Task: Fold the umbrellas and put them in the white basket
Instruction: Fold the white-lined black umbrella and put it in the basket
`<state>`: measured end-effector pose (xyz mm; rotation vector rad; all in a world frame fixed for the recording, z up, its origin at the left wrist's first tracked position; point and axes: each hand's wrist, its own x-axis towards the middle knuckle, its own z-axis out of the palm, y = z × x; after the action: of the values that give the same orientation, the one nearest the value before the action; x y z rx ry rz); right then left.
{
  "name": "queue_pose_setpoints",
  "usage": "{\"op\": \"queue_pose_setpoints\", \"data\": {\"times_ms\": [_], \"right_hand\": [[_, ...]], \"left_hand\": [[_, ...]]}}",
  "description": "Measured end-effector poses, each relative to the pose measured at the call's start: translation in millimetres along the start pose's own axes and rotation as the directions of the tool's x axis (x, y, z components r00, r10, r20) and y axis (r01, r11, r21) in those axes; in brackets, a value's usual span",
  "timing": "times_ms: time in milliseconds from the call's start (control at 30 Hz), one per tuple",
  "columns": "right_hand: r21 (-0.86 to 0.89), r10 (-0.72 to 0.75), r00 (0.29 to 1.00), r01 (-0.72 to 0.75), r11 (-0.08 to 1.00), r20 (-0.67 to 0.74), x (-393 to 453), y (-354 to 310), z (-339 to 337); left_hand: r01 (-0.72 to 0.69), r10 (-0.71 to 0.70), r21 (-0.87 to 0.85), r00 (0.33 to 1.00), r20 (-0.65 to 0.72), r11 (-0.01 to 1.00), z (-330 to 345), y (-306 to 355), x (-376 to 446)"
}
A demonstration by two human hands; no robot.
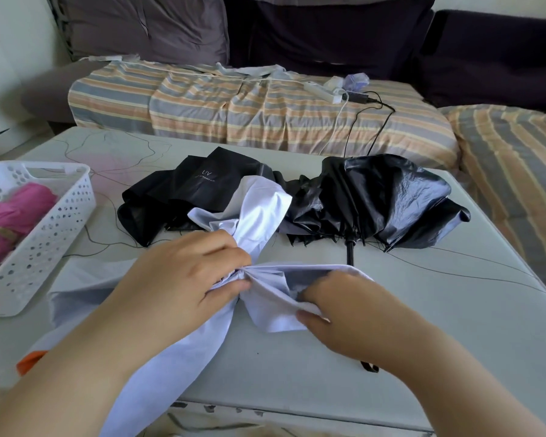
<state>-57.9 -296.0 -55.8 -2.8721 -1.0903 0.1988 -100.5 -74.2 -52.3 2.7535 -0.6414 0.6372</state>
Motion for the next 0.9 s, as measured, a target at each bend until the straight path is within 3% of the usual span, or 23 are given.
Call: {"op": "queue_pose_setpoints", "data": {"times_ms": [67,133,200,267,400,733,900], "right_hand": [[0.014,-0.041,0.996,0.041,0.999,0.073,1.0,-3.5,5.0],[0.154,-0.043,0.986,0.018,0.988,0.159,-0.1,-8.9,3.0],[0.25,0.013,0.963,-0.084,0.964,0.27,-3.0,-9.2,-3.0],[0.206,0.111,0.943,-0.182,0.962,0.314,-4.7,-3.2,-5.2],[0.069,0.214,0.947,-0.236,0.969,0.238,-11.2,5.6,-11.4],[-0.181,0.18,0.984,-0.18,0.967,-0.014,-25.6,3.9,-34.6],[-0.105,0.252,0.968,-0.25,0.963,0.011,-20.2,5.0,-28.6]], "left_hand": [[-0.018,0.018,0.021,1.0,0.007,1.0,1.2,0.6,0.9],[-0.034,0.034,0.025,0.999,-0.002,0.999,1.6,-0.3,0.4],[-0.054,0.054,0.013,0.999,-0.006,0.998,1.3,-1.7,0.4],[-0.079,0.079,0.046,0.997,0.013,0.996,1.3,-1.3,1.9],[-0.076,0.077,0.126,0.997,-0.001,0.989,1.2,-3.2,3.9],[0.027,-0.026,0.018,0.999,-0.032,0.999,-0.5,-10.5,-0.1],[-0.008,0.009,0.014,1.0,-0.027,1.0,0.4,-5.4,2.0]]}}
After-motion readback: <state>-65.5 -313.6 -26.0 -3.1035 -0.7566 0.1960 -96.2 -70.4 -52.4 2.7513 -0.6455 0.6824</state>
